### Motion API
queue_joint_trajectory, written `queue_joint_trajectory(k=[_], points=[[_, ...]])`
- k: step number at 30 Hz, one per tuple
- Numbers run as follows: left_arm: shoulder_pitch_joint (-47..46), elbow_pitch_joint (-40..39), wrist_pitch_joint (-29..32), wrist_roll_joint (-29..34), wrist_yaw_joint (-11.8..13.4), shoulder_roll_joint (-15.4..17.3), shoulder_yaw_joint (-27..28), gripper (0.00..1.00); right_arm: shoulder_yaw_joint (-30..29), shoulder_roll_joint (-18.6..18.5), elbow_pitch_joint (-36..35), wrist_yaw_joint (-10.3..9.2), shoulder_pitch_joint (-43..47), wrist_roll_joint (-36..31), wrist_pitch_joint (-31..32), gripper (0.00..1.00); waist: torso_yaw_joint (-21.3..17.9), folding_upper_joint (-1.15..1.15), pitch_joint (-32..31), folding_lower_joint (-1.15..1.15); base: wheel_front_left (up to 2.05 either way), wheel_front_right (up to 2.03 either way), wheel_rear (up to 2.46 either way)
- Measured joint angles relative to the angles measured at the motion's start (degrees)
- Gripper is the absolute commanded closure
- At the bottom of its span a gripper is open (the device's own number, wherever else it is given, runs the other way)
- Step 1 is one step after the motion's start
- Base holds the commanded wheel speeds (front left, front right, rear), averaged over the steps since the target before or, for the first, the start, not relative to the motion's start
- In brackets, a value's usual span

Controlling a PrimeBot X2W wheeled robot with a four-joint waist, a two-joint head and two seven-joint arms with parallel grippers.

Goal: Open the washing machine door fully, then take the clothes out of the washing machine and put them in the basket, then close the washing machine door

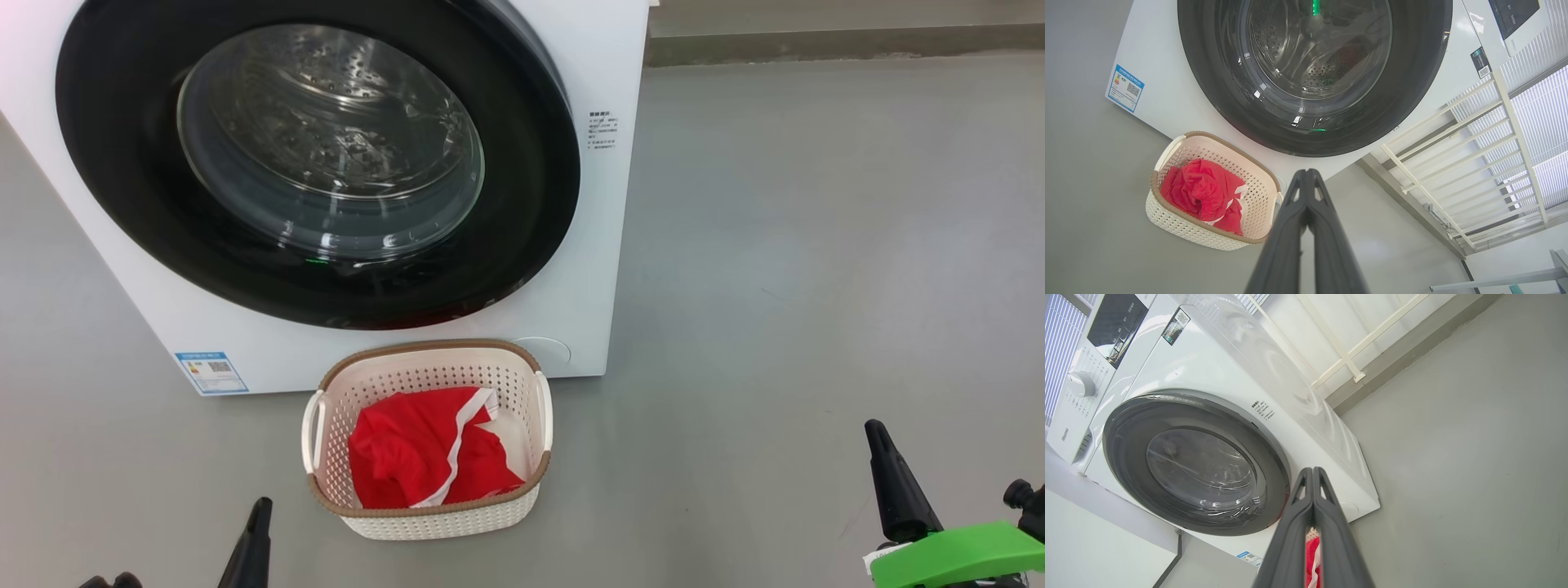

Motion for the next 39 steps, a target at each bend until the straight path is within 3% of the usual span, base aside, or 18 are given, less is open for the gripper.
queue_joint_trajectory(k=[39], points=[[-4.67, 4.71, 6.1, -19.5, -2.76, -3.02, 3.82, 1.0, -0.1, -0.49, 4.08, -0.02, -4.02, 24.3, 4.81, 1.0, 0.89, 0.0, 0.78, 0.0, 0.0, 0.0, 0.0]])
